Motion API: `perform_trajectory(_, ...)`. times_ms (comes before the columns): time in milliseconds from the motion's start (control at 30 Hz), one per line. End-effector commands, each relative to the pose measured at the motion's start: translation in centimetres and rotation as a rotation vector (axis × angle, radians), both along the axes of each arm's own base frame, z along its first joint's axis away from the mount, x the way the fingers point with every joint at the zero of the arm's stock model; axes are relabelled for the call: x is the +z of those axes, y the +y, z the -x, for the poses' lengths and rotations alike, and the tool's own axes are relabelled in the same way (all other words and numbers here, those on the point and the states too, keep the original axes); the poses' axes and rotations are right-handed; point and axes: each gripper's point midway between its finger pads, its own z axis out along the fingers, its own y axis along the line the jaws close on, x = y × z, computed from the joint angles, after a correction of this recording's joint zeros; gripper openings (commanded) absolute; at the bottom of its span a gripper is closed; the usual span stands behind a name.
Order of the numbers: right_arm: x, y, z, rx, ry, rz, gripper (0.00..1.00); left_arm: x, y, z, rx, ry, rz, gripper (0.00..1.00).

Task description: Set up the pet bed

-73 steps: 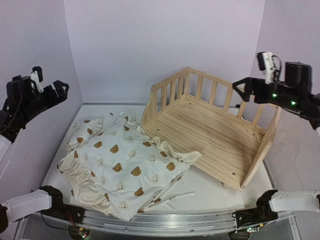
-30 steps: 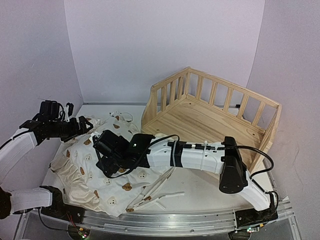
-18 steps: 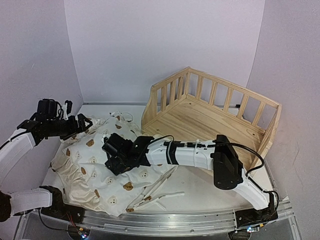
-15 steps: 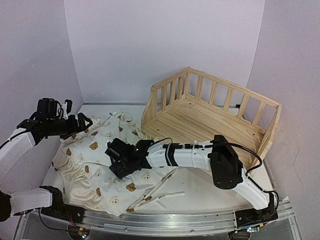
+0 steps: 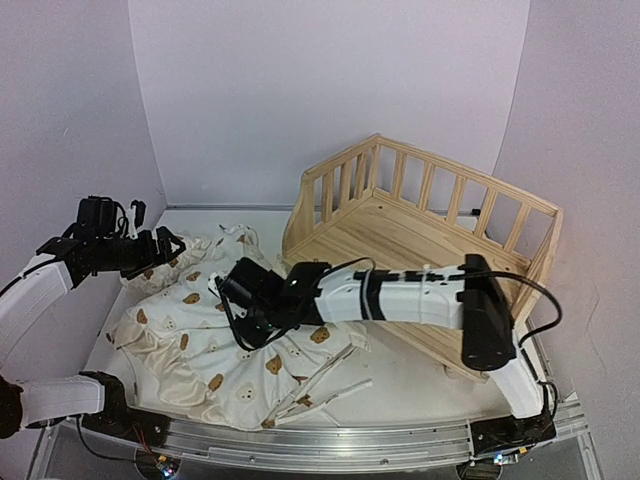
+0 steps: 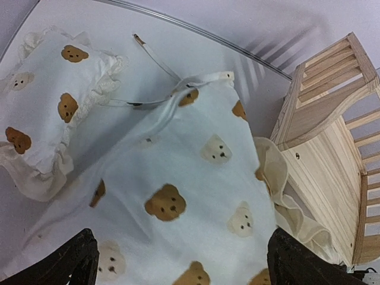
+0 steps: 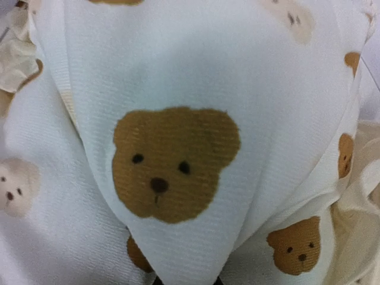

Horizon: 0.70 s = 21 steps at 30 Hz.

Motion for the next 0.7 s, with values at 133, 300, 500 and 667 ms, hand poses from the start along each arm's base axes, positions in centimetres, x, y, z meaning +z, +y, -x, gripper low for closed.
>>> perform_trajectory(133,23.1,-8.2,5.3,0.213,-0.132,-0.299,0.0,4.5,1.0,-1.1,0.053,-0.144,-0.03,0.99)
perform_trajectory(300,31.3,-16.0,6.2,0.2,-0.309,-0.389,0.0,4.8,1.3,-1.3,0.065,-0.156,-0.045,1.0)
perform_trajectory(500,39.5,-24.1,3.6,-0.014,-0.606,-0.382,0.0,4.8,1.0,-1.6,0.058,-0.151,-0.035,0.99)
perform_trajectory(667,42.8,-27.5,-1.8,-0.158,-0.744,-0.338,0.0,5.3,0.5,-1.7,0.042,-0.16,-0.006,0.99)
